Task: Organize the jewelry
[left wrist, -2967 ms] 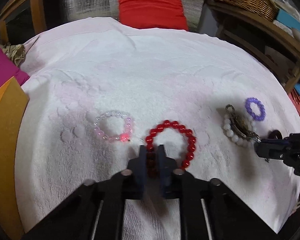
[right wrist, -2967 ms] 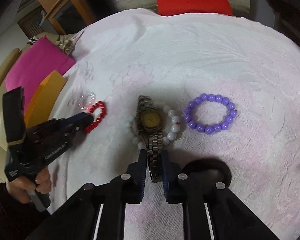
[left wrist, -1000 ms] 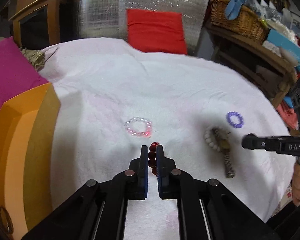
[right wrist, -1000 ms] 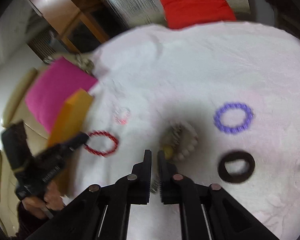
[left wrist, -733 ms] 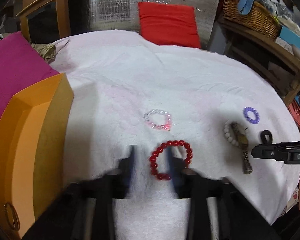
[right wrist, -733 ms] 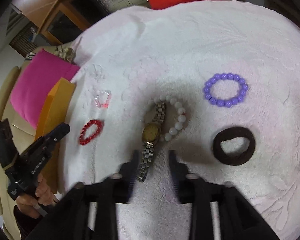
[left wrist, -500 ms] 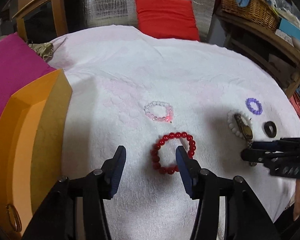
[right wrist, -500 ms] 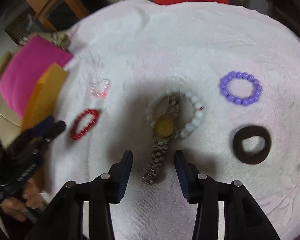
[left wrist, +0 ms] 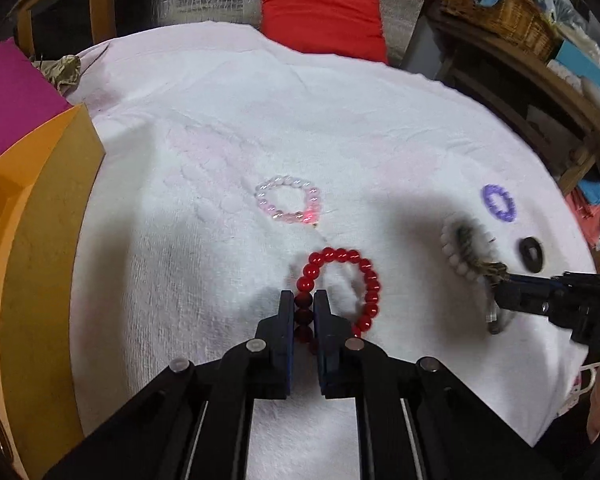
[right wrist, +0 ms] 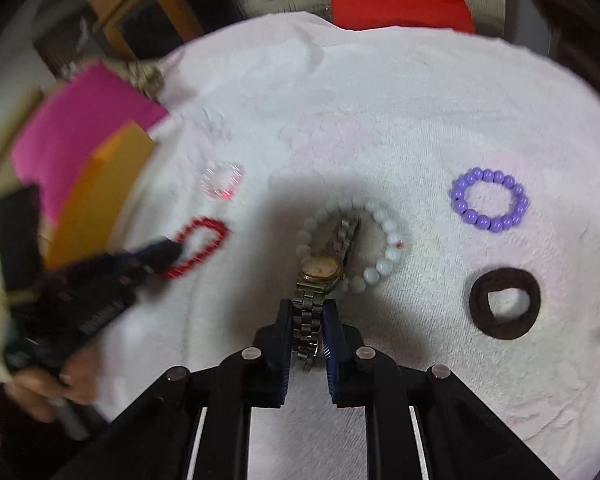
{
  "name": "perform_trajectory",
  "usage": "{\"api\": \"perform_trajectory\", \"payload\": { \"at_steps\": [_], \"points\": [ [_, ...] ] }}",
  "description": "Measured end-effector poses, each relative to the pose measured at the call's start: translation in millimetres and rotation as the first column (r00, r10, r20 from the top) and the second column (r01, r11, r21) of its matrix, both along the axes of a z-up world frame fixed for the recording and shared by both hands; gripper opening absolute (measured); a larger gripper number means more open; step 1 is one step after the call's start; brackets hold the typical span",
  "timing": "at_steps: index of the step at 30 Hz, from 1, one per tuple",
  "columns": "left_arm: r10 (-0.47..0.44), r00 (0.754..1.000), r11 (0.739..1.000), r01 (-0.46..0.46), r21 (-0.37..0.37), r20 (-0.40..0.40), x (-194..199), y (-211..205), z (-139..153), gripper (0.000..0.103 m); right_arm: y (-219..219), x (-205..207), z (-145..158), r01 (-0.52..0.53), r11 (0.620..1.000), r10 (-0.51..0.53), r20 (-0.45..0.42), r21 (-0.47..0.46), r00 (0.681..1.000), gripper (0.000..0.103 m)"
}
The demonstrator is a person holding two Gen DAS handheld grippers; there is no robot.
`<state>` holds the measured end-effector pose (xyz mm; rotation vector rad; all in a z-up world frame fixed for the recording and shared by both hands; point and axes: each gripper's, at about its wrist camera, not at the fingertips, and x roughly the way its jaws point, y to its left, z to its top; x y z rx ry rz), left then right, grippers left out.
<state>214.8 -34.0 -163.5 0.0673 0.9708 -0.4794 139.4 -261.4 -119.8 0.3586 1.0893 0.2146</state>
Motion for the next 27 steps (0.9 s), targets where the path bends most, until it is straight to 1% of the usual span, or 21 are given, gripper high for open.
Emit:
{"api": "perform_trajectory", "payload": {
  "at_steps": [3, 6, 8, 9, 11, 18, 20, 21, 23, 25, 26, 27],
  "points": [
    [0.002, 1.0, 0.999, -0.001, -0.045, 0.025, -8.4, 5.6, 13.5, 0.009, -12.5, 0.9, 5.2, 0.02, 0.99, -0.02, 0.0, 0.142, 1.0, 0.015],
    [0.016, 0.999, 0.995, -0.011, -0.095, 0.048, -14.3, 13.1, 27.2, 0.009, -14.4, 4.1, 9.6, 0.026, 0.971, -0.029, 0.008, 0.239, 1.0, 0.015],
    [0.028, 0.998, 0.992, -0.02, -0.121, 0.062, -19.1, 19.1, 36.2, 0.009, -13.9, 4.4, 12.5, 0.026, 0.958, -0.032, 0.016, 0.287, 0.999, 0.015],
    [0.035, 0.997, 0.991, -0.026, -0.135, 0.066, -21.3, 21.7, 41.1, 0.009, -13.8, 6.5, 12.7, 0.025, 0.943, -0.033, 0.019, 0.331, 0.999, 0.015],
    [0.05, 0.995, 0.986, -0.035, -0.163, 0.084, -27.2, 29.0, 50.5, 0.009, -13.1, 5.7, 15.4, 0.028, 0.924, -0.041, 0.026, 0.381, 0.999, 0.015],
    [0.074, 0.988, 0.97, -0.04, -0.238, 0.137, -42.8, 48.8, 75.4, 0.009, -7.5, 10.1, 25.6, 0.029, 0.875, -0.071, 0.068, 0.484, 0.995, 0.015],
    [0.092, 0.984, 0.964, -0.049, -0.262, 0.154, -45.1, 58.6, 83.7, 0.009, -2.3, 11.6, 32.2, 0.016, 0.865, -0.071, 0.091, 0.501, 0.993, 0.013],
    [0.1, 0.981, 0.961, -0.053, -0.271, 0.165, -46.0, 62.7, 87.7, 0.009, 1.5, 11.8, 37.0, 0.005, 0.862, -0.069, 0.107, 0.507, 0.992, 0.006],
    [0.124, 0.974, 0.951, -0.063, -0.302, 0.187, -48.9, 73.3, 97.9, 0.009, 9.9, 13.9, 47.8, -0.019, 0.852, -0.07, 0.15, 0.523, 0.986, 0.006],
    [0.146, 0.967, 0.943, -0.072, -0.324, 0.21, -52.2, 83.1, 105.9, 0.009, 19.2, 15.5, 59.9, -0.035, 0.855, -0.072, 0.184, 0.517, 0.98, 0.005],
    [0.152, 0.963, 0.94, -0.072, -0.334, 0.222, -54.2, 88.6, 108.9, 0.009, 22.8, 16.0, 64.4, -0.032, 0.864, -0.077, 0.194, 0.502, 0.978, 0.006],
    [0.155, 0.962, 0.94, -0.073, -0.334, 0.226, -54.6, 90.8, 108.6, 0.009, 27.2, 15.8, 69.5, -0.025, 0.885, -0.084, 0.211, 0.465, 0.974, 0.005]
  ]
}}
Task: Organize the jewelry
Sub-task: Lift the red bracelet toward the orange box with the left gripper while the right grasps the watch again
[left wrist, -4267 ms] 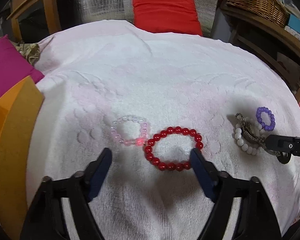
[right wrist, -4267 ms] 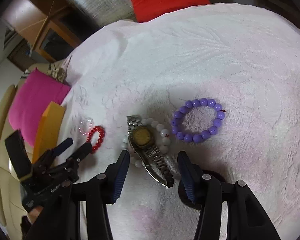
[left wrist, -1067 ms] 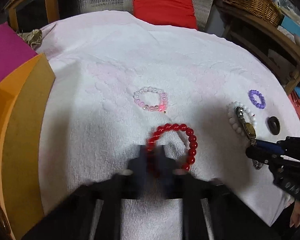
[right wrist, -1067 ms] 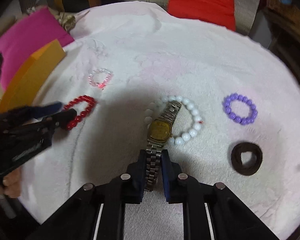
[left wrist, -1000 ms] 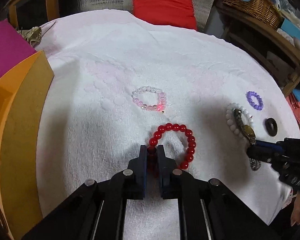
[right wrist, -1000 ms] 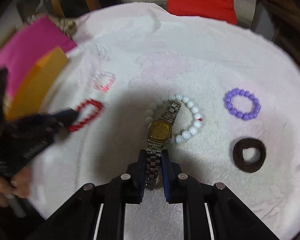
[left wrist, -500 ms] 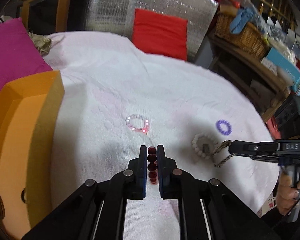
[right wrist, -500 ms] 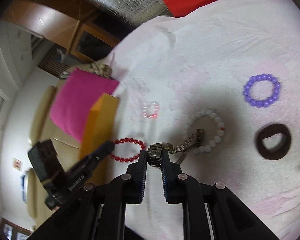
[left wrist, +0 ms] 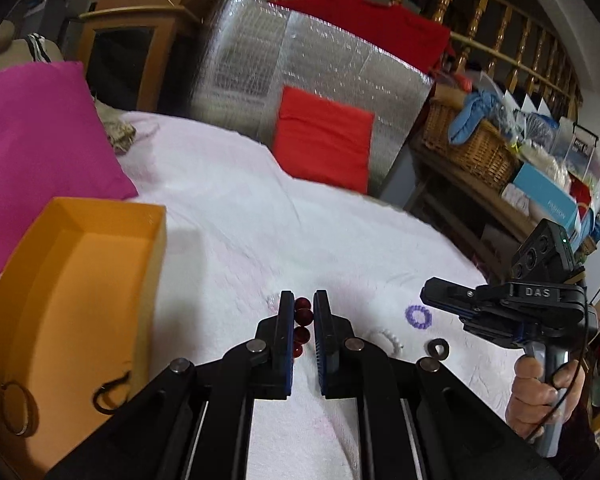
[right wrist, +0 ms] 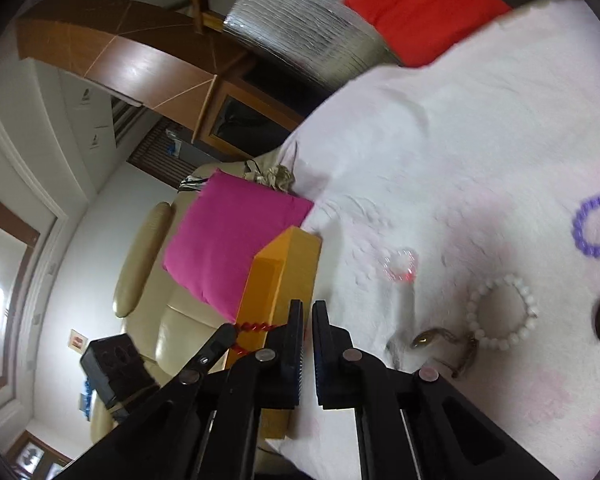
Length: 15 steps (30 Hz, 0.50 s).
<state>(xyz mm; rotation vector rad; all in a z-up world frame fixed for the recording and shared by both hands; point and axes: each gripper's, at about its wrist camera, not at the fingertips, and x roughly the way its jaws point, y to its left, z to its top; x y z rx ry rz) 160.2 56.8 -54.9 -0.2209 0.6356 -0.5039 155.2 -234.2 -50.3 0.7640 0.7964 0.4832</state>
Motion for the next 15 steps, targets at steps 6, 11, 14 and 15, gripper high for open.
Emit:
{"api": "perform_trajectory", "payload": {
  "at_steps": [6, 11, 14, 15],
  "points": [
    [0.012, 0.999, 0.999, -0.01, 0.041, -0.031, 0.3, 10.2, -14.5, 0.009, 26.3, 6.4, -12.3, -0.051, 0.966, 0.034, -0.071, -0.254, 0.997, 0.01],
    [0.014, 0.999, 0.999, -0.013, 0.039, -0.028, 0.1, 11.1, -14.2, 0.009, 45.1, 18.0, -46.8, -0.129, 0.939, 0.064, -0.206, -0.318, 0.976, 0.053],
    [0.008, 1.0, 0.999, -0.007, 0.05, -0.022, -0.9, 6.3, -14.3, 0.009, 56.5, 22.6, -58.0, -0.154, 0.921, 0.072, -0.232, -0.358, 0.97, 0.06],
    [0.008, 1.0, 0.999, -0.007, 0.053, -0.023, -1.1, 5.5, -14.5, 0.009, 60.2, 24.6, -62.2, -0.163, 0.916, 0.073, -0.248, -0.366, 0.966, 0.06]
  ]
}}
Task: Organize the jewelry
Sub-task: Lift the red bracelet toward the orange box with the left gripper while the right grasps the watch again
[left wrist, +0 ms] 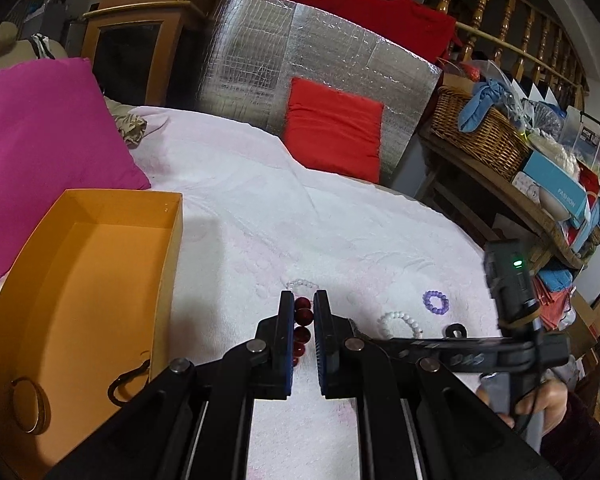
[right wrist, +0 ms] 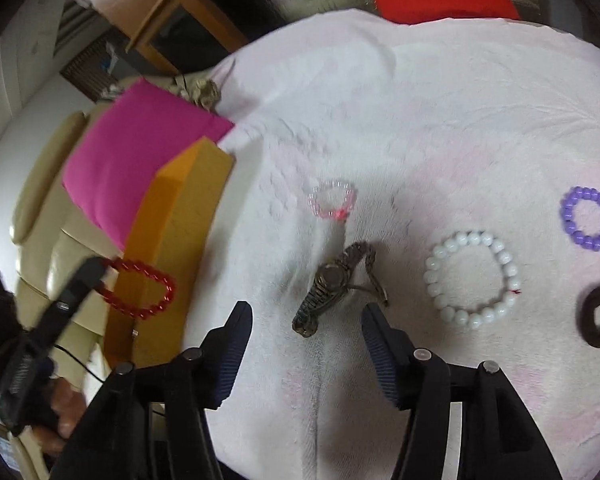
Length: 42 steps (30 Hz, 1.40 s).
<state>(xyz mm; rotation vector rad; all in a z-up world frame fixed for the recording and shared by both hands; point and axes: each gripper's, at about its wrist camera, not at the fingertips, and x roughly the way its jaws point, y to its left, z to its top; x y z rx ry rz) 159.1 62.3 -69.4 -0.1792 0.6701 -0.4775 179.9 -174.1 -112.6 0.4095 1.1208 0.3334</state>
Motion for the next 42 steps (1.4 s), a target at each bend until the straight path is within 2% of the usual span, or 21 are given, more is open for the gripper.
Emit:
{"api": "perform_trajectory", "payload": {
  "at_steps": [4, 8, 10, 14, 16, 18, 21, 23, 25, 27, 29, 30, 32, 34, 36, 42],
  "points": [
    [0.006, 1.0, 1.0, -0.005, 0.012, -0.004, 1.9, -0.6, -2.4, 0.009, 10.1, 4.1, -21.3, 0.021, 1.0, -0.021, -0.06, 0.009, 0.998, 0.06],
    [0.016, 1.0, 1.0, -0.015, 0.016, -0.011, 3.7, 0.8, -4.4, 0.009, 19.6, 13.7, -32.7, 0.06, 0.998, -0.06, -0.042, -0.016, 0.997, 0.058],
    [0.015, 1.0, 1.0, -0.015, 0.016, -0.016, 4.0, 1.6, -5.3, 0.009, 24.1, 18.3, -35.5, 0.072, 0.996, -0.074, -0.02, -0.054, 0.997, 0.037],
    [0.021, 1.0, 1.0, -0.02, 0.011, -0.013, 2.8, 6.2, -5.0, 0.009, 25.8, 22.5, -36.9, 0.081, 0.991, -0.08, 0.011, -0.106, 0.997, 0.02],
    [0.028, 1.0, 1.0, -0.028, 0.001, -0.005, 2.0, 9.8, -2.7, 0.009, 20.7, 20.4, -32.2, 0.087, 0.993, -0.085, 0.024, -0.079, 0.996, 0.008],
    [0.035, 0.999, 0.999, -0.035, -0.014, 0.006, 0.9, 13.9, 0.4, 0.009, 14.1, 13.7, -17.7, 0.088, 0.995, -0.085, 0.077, -0.041, 0.993, 0.005],
    [0.045, 0.998, 0.998, -0.044, -0.041, 0.032, -1.7, 18.7, 6.7, 0.009, 5.7, 7.5, 2.8, 0.079, 0.995, -0.087, 0.132, 0.061, 0.987, 0.005],
    [0.049, 0.997, 0.997, -0.046, -0.058, 0.055, -3.9, 21.1, 10.4, 0.009, 2.3, 4.2, 12.0, 0.079, 0.993, -0.092, 0.153, 0.089, 0.984, 0.004],
    [0.052, 0.996, 0.997, -0.048, -0.063, 0.071, -5.3, 21.3, 12.1, 0.009, 0.5, 4.2, 15.4, 0.1, 0.994, -0.105, 0.136, 0.045, 0.985, 0.004],
    [0.054, 0.996, 0.997, -0.049, -0.058, 0.074, -5.2, 20.4, 11.2, 0.009, -12.4, 5.8, 10.4, 0.141, 0.986, -0.15, 0.099, 0.087, 0.984, 0.005],
    [0.056, 0.997, 0.997, -0.053, -0.051, 0.061, -3.0, 18.9, 8.0, 0.009, -25.3, 10.7, 0.0, 0.189, 0.975, -0.193, 0.021, 0.116, 0.981, 0.008],
    [0.058, 0.997, 0.997, -0.056, -0.048, 0.056, -2.2, 18.5, 6.6, 0.009, -32.2, 13.0, -7.5, 0.212, 0.967, -0.21, -0.025, 0.142, 0.977, 0.012],
    [0.06, 0.997, 0.998, -0.058, -0.04, 0.047, 0.0, 16.8, 3.7, 0.009, -36.9, 14.7, -13.0, 0.238, 0.96, -0.234, -0.046, 0.145, 0.971, 0.022],
    [0.058, 0.998, 0.998, -0.057, -0.034, 0.038, 1.1, 15.6, 1.8, 0.009, -31.3, 19.1, -17.9, 0.231, 0.964, -0.226, -0.055, 0.133, 0.973, 0.043],
    [0.056, 0.998, 0.998, -0.055, -0.03, 0.035, 1.5, 13.7, 0.5, 0.009, -23.0, 22.5, -21.6, 0.221, 0.967, -0.215, -0.061, 0.129, 0.975, 0.053],
    [0.049, 0.999, 0.999, -0.048, -0.018, 0.024, 3.0, 8.9, -2.7, 0.009, -7.2, 37.6, -39.3, 0.235, 0.969, -0.228, -0.09, 0.074, 0.969, 0.052]
  ]
}}
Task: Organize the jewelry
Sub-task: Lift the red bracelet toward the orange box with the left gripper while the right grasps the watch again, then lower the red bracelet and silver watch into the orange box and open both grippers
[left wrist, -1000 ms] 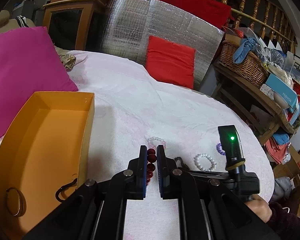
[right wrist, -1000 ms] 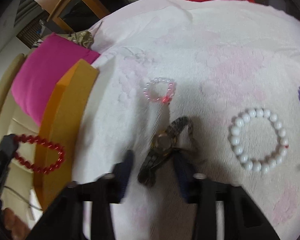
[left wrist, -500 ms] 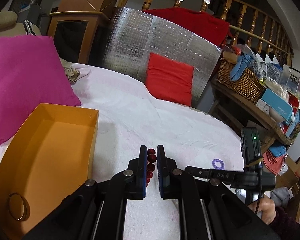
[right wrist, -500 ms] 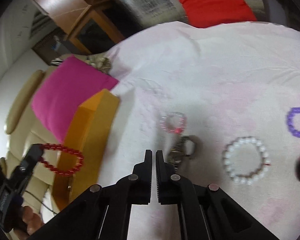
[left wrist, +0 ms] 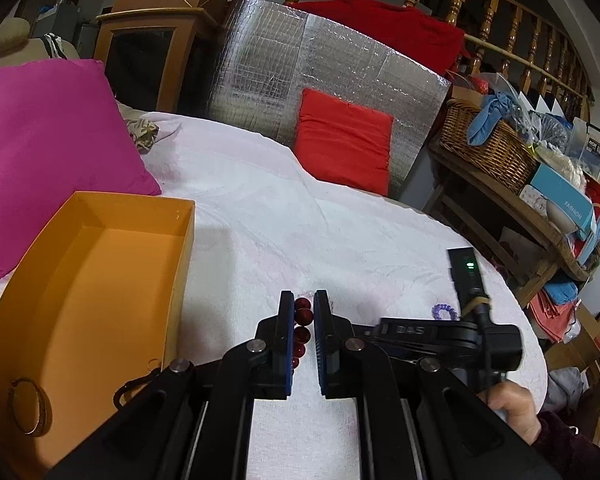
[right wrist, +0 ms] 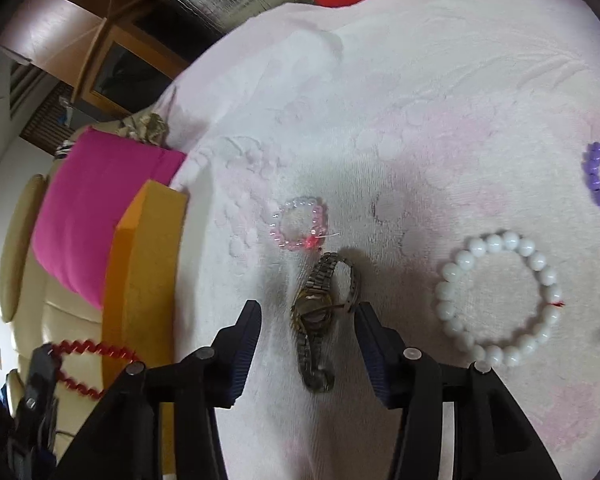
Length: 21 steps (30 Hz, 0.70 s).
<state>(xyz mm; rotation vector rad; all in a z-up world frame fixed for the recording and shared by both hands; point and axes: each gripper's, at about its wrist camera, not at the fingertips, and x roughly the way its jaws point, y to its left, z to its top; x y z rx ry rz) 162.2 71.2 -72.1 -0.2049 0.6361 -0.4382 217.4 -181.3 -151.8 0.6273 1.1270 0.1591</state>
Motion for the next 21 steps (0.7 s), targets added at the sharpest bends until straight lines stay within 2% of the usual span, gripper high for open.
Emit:
{"api": "perform_trajectory", "payload": {
  "at_steps": [5, 7, 9, 13, 17, 21],
  "points": [
    [0.008, 1.0, 1.0, -0.008, 0.002, -0.013, 3.1, 0.6, -1.9, 0.009, 15.5, 10.1, -4.3, -0.016, 0.998, 0.018, 0.028, -0.053, 0.999, 0.051],
    [0.005, 1.0, 1.0, -0.005, 0.005, -0.014, 2.8, -0.8, -2.6, 0.009, 22.4, 13.4, -8.2, -0.028, 0.995, 0.032, 0.039, -0.092, 0.999, 0.032],
    [0.005, 1.0, 1.0, -0.005, 0.012, -0.012, 1.8, -2.5, -3.1, 0.01, 24.3, 15.7, -10.5, -0.023, 0.992, 0.031, 0.061, -0.126, 0.998, 0.026],
    [0.015, 1.0, 1.0, -0.014, 0.016, -0.017, 2.8, -0.6, -4.7, 0.01, 16.9, 11.7, -7.4, -0.004, 0.998, 0.01, 0.083, -0.069, 0.996, 0.024],
    [0.037, 0.999, 0.999, -0.037, 0.003, -0.004, 1.6, 5.0, -1.6, 0.009, 11.4, 4.2, 5.7, -0.015, 0.999, 0.009, 0.139, 0.039, 0.99, 0.024],
    [0.058, 0.998, 0.998, -0.058, -0.005, 0.021, -2.5, 9.9, 4.0, 0.01, 7.4, -8.0, 30.4, -0.037, 0.989, 0.001, 0.239, 0.147, 0.971, 0.024]
  ]
}}
